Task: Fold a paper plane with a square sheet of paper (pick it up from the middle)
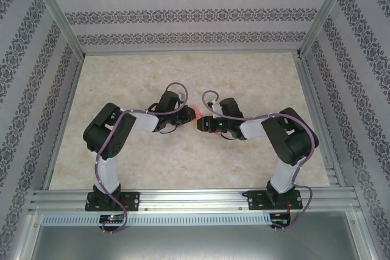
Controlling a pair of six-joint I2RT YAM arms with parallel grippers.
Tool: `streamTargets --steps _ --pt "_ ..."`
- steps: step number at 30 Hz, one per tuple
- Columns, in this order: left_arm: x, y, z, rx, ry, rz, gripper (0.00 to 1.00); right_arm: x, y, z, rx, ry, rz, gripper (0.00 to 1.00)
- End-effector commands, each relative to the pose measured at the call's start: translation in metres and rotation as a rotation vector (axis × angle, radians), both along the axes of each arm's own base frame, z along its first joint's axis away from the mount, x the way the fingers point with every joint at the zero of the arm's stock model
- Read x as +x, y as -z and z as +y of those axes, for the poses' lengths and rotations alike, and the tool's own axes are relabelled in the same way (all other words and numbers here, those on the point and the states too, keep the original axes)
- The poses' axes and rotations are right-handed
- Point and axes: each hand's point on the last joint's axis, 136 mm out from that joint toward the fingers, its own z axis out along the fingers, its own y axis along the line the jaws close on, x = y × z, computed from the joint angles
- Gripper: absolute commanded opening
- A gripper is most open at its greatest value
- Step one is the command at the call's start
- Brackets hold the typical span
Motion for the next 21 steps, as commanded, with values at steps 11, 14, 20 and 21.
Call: streamTargets --steps 11,14,20,21 --pt "0.001 -0.005 -0.004 -0.006 0.026 -0.016 0.17 0.008 0.018 -0.002 -0.169 -0.121 -0.072 0.32" --pt "-0.001 -0.011 -0.003 -0.012 0.033 -0.025 0.18 0.011 0.021 0.000 -0.191 -0.127 -0.078 0.30" --pt "-0.003 -0.019 0.000 -0.010 0.039 -0.034 0.19 0.015 0.027 0.004 -0.222 -0.137 -0.093 0.23" --pt "-0.003 -0.020 0.001 -0.012 0.037 -0.036 0.19 0.015 0.026 0.005 -0.215 -0.137 -0.095 0.21"
